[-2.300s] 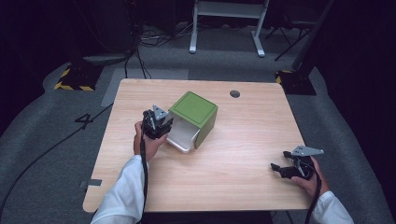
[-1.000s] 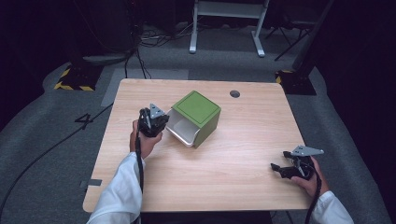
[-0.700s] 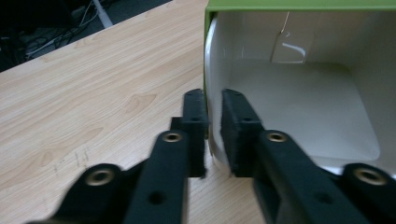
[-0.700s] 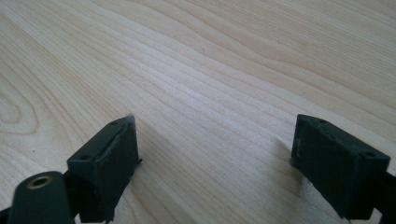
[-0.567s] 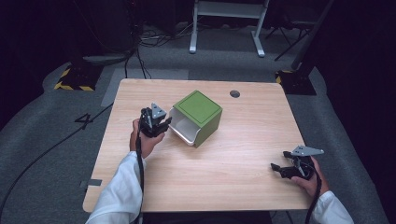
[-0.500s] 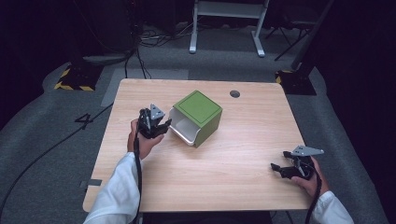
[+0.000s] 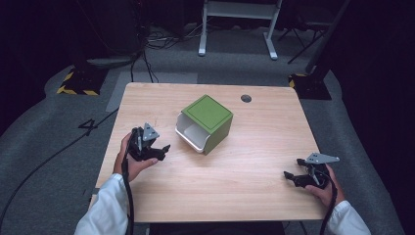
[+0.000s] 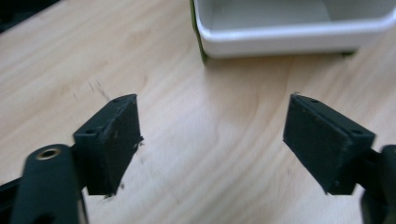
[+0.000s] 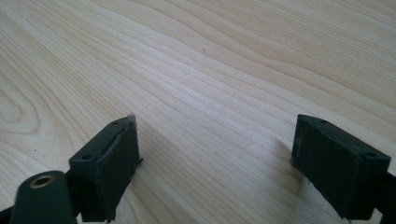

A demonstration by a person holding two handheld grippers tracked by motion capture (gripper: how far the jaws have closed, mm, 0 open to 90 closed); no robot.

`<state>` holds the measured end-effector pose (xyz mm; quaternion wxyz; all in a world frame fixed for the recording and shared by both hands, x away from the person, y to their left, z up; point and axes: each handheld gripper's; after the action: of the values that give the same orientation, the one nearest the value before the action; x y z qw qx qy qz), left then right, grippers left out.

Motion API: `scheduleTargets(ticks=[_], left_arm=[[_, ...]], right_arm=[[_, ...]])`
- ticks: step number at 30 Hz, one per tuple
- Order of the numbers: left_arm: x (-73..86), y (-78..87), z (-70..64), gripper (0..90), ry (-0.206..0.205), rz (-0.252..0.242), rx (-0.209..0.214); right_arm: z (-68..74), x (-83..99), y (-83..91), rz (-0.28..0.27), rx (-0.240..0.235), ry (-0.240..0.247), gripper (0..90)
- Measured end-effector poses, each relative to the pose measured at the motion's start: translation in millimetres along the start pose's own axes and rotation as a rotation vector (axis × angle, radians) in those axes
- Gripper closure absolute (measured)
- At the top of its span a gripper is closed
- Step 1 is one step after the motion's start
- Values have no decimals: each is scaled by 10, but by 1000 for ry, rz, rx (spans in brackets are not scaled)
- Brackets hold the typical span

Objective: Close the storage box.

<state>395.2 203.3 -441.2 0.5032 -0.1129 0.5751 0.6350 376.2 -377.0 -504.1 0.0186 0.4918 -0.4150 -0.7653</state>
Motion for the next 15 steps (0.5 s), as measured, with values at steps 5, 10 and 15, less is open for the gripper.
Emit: scheduleTargets(ticks=[5,10,15], left_arm=[[237,43,0,164,7,13,14],[438,7,-48,180,-22,48,41],[550,4,-70,179,-26,46,67]], right_arm=[[1,0,1,0,0,0,149],[1,0,1,0,0,0,149],[0,1,1,0,0,0,149]])
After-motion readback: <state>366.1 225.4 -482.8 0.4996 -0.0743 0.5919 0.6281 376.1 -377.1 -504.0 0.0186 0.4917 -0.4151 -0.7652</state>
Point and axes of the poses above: each handheld gripper's, and its own axes: y roughly backward along the jaws, x roughly out of its underside, z roughly to its left, and after that the axes turned 15 degrees about -x, right-handed
